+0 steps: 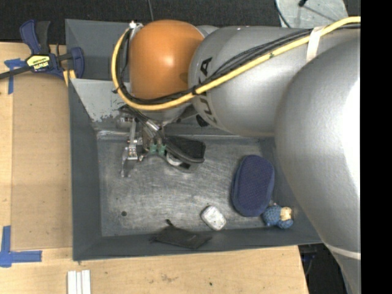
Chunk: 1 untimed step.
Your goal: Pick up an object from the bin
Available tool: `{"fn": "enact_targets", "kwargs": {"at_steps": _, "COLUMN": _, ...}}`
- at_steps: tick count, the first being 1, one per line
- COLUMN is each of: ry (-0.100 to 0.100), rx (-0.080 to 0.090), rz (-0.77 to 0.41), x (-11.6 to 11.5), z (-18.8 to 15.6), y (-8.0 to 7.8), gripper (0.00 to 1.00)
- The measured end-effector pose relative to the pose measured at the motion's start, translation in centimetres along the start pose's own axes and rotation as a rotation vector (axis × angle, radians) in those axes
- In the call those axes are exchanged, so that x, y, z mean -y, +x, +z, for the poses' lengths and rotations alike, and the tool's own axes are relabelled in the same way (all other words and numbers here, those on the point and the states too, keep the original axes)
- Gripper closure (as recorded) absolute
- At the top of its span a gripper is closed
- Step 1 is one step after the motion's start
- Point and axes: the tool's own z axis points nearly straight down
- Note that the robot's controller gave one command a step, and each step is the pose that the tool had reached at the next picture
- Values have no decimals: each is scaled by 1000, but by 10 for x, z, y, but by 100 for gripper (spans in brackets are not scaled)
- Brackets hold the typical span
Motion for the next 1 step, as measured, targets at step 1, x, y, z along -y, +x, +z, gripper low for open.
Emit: {"fn": "enact_targets", "kwargs": {"at_steps": 1, "ry": 6, "rx": -6, "rz": 26, "x": 80, "z": 85, "y": -29, "gripper": 0}}
